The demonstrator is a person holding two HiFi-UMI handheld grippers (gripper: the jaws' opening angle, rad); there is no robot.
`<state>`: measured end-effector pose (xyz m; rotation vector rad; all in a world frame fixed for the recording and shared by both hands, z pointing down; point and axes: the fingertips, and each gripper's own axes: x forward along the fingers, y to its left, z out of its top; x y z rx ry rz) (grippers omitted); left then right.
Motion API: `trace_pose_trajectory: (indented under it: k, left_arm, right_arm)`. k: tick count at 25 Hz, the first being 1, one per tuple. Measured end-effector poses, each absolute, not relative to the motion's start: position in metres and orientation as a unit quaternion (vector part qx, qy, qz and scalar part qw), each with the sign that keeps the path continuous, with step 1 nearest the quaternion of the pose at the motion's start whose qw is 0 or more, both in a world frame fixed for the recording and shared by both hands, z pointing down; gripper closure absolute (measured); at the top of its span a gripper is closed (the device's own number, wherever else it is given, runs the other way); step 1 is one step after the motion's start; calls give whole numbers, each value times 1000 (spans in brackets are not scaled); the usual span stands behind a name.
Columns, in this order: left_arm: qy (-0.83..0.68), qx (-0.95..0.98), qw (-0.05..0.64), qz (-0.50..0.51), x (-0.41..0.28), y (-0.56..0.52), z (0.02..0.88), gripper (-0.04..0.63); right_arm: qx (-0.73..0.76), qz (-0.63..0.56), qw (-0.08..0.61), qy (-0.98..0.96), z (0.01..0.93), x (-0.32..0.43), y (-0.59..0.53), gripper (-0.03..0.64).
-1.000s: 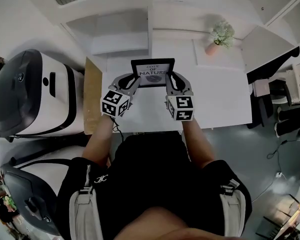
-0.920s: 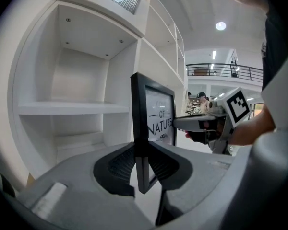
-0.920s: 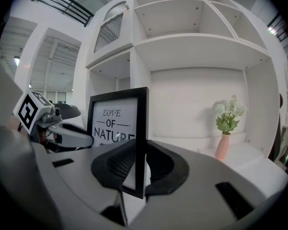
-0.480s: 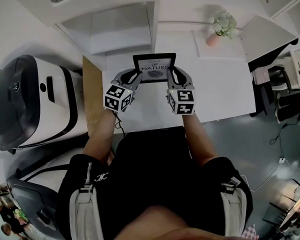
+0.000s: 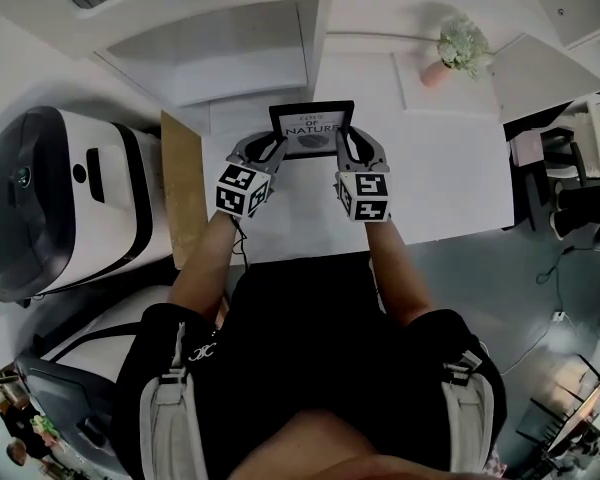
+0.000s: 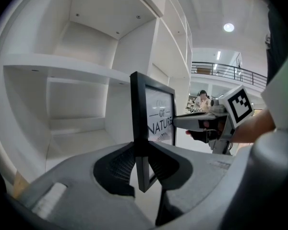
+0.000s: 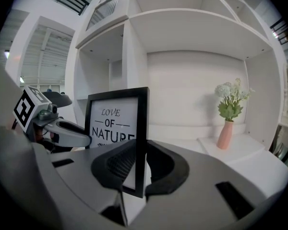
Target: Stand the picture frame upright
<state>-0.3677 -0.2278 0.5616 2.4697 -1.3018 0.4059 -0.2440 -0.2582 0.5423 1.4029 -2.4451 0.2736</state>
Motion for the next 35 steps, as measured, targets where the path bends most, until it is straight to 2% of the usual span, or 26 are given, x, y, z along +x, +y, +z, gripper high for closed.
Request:
trace_pose_trajectory:
  k: [18,35]
  left_arm:
    - [-462,852,183,165,-374,-257,601,505]
    - [-468,847,165,190,-377,-267,616,505]
  right_arm:
    - [476,118,185,-852,583,-252,-291,546]
    - [467,120,190,-855,599,-255,-300,546]
